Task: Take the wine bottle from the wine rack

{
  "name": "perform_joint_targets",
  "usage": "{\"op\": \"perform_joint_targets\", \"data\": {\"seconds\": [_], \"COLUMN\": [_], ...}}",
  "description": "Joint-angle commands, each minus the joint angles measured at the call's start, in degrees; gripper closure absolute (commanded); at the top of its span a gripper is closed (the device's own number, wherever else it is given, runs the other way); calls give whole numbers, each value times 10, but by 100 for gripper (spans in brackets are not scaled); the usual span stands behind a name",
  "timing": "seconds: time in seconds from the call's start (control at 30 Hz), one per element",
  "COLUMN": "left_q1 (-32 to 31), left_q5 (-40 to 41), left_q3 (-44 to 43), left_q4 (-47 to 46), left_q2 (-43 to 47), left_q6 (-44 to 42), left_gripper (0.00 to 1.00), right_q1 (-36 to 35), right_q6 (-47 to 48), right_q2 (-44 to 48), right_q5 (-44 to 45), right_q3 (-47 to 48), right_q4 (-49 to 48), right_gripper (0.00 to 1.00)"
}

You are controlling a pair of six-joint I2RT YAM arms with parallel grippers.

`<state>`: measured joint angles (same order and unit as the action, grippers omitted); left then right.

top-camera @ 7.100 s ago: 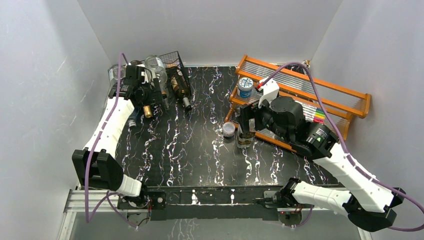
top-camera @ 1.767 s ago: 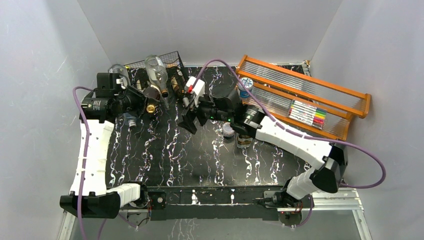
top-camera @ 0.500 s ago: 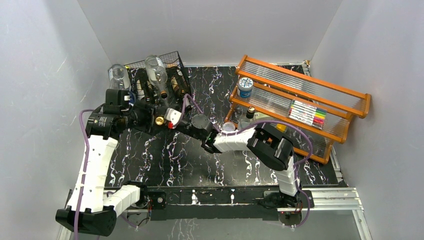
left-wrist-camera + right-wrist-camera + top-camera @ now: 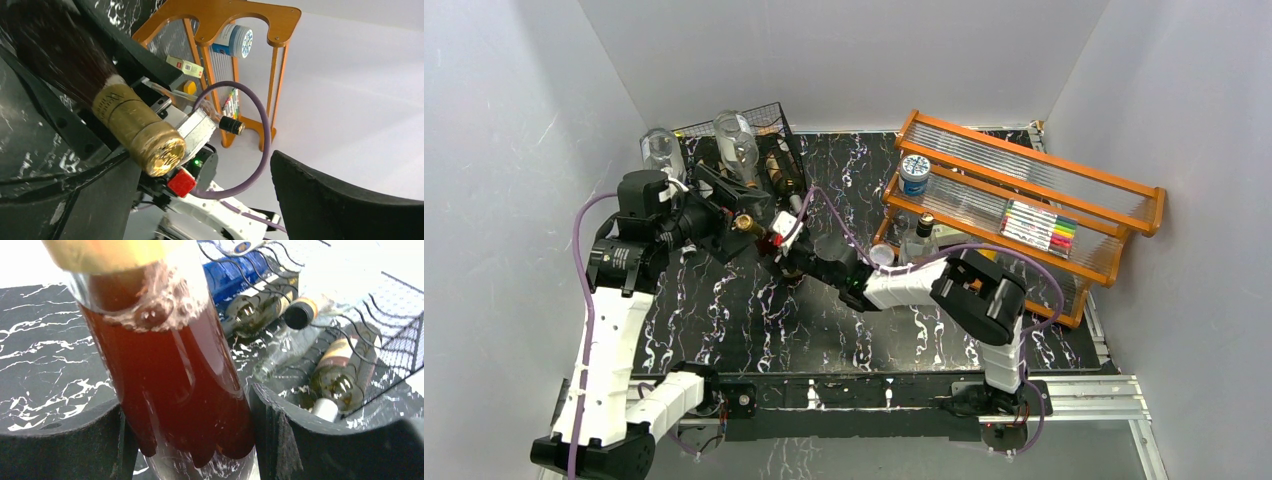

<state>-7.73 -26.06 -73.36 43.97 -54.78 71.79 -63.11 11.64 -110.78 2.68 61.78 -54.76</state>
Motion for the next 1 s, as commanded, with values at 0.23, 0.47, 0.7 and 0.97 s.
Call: {"op": "perform_joint_targets", "data": {"seconds": [0.23,0.47,0.7,0.97], "left_q1": [1,-45,-68,-143], "left_q5": [-19,-72,-90,7], "left_q3": [-64,-28,-1,34], "left_q4": [-109,-202,-255,-261], "left_q2": [0,-20,-26,-21], "left_q6": [-268,-442,-535,-585], "left_gripper": [2,16,21,18], "right_q1": [5,10,11,11], "right_q6": [-128,-187,-207,-201], "right_q2": [150,184,204,213], "right_q5": [93,100,86,104], "right_q3": [-35,-48,-55,-46], "right_q4": [34,108,151,202], "right_gripper": [99,99,94,44]}}
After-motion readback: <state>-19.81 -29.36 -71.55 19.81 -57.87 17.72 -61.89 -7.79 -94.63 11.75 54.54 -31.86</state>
